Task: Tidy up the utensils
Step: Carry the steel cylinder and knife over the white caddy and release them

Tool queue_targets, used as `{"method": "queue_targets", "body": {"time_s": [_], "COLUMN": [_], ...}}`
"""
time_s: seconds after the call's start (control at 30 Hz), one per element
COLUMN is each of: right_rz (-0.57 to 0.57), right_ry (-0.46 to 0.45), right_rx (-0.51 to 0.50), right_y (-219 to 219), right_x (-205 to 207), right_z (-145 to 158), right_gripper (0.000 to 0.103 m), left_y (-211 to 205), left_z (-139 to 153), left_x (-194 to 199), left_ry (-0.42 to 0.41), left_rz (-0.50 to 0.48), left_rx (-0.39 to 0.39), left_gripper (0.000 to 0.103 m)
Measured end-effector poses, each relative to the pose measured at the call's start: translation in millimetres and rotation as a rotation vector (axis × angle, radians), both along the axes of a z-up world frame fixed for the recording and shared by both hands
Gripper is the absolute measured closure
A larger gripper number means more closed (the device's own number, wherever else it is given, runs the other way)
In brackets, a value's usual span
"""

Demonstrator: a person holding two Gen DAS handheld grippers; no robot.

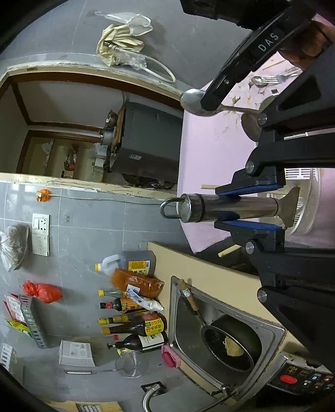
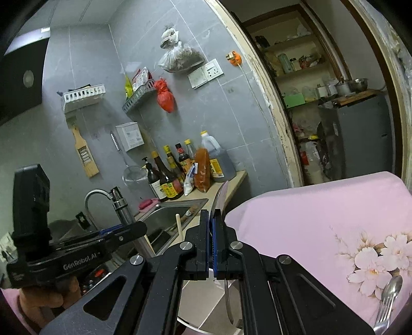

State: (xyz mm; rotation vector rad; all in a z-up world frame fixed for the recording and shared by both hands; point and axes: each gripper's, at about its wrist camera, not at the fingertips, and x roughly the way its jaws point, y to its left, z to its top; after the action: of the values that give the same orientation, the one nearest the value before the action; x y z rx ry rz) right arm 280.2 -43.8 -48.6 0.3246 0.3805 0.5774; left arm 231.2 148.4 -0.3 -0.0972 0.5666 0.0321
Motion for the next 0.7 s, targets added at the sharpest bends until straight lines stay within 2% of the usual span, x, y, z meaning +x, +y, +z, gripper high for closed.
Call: {"method": "queue_targets", "body": {"time_s": [0.37, 0.47, 0.7], "right_rz": [-0.072, -0.084, -0.089], "right_ry": [-0.044, -0.033, 0.014], "right_rx": [-0.081, -0.096, -0.144], "right_y": [25.5, 24.4, 20.8], "right_x": [-17.5, -18.5, -19.0], "right_z": [-13.3, -16.2, -17.6], "right_gripper": [0.101, 0.101, 0.1], "left_y": [3.0, 3.8, 11.8], "left_z": [-13.4, -16.5, -24.2], "left_x": [0.5, -0.9, -3.5], "left_ry": [0.032, 0.043, 0.083], "left_rz": [-0.008, -0.018, -0.05], "left_rx": [-0.01, -0.013, -0.084], "left_gripper": [0.086, 0.086, 0.085]}}
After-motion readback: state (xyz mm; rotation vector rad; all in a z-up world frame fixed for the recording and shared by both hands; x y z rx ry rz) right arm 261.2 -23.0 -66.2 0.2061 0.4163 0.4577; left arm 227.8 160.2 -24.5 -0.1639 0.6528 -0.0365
